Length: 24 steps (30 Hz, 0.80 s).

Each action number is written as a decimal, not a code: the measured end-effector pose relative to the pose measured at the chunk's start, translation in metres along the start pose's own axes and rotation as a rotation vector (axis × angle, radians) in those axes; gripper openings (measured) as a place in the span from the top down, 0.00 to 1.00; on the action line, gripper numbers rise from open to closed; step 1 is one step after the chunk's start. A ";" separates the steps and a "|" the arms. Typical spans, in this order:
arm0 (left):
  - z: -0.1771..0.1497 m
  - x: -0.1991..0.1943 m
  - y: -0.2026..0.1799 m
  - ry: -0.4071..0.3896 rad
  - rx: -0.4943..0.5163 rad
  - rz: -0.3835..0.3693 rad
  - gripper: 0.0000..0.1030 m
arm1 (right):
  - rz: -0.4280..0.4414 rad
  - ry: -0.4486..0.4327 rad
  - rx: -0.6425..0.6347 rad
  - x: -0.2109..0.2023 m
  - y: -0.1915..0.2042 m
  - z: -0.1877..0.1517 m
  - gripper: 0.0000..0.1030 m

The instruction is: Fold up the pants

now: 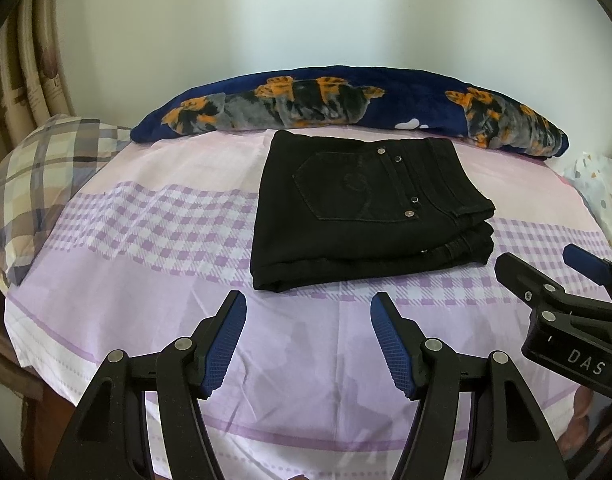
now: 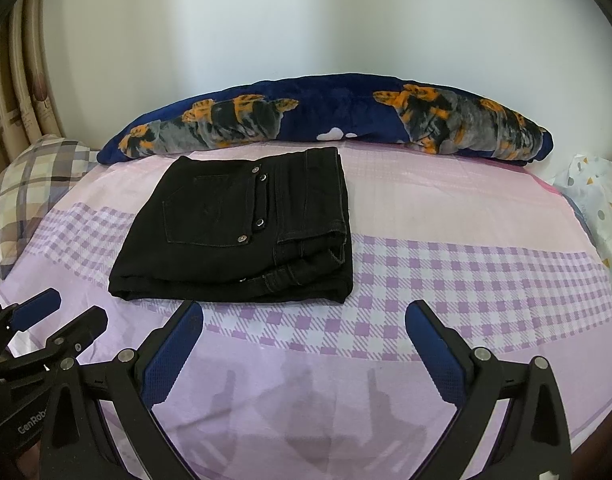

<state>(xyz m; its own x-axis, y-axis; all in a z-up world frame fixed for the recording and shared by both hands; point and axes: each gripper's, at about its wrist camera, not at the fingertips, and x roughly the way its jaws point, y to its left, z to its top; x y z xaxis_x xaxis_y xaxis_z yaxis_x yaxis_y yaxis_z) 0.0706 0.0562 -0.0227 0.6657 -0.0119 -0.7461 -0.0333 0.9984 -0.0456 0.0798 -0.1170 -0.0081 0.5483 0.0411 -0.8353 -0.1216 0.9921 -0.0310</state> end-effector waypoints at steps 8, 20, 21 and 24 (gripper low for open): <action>0.001 0.000 -0.002 -0.003 0.011 0.004 0.36 | 0.002 0.001 -0.002 0.000 -0.001 -0.001 0.03; 0.001 0.000 -0.003 -0.005 0.019 0.010 0.36 | 0.002 0.004 -0.003 0.001 -0.001 0.000 0.02; 0.001 0.000 -0.003 -0.005 0.019 0.012 0.36 | 0.003 0.004 -0.003 0.001 -0.001 0.000 0.02; 0.001 0.000 -0.004 -0.005 0.019 0.011 0.36 | 0.003 0.003 -0.003 0.001 -0.001 0.000 0.02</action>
<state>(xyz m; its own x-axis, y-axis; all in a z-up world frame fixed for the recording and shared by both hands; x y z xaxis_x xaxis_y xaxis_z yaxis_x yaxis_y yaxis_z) 0.0713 0.0525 -0.0214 0.6690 -0.0005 -0.7432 -0.0268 0.9993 -0.0248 0.0804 -0.1180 -0.0094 0.5457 0.0443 -0.8368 -0.1256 0.9916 -0.0295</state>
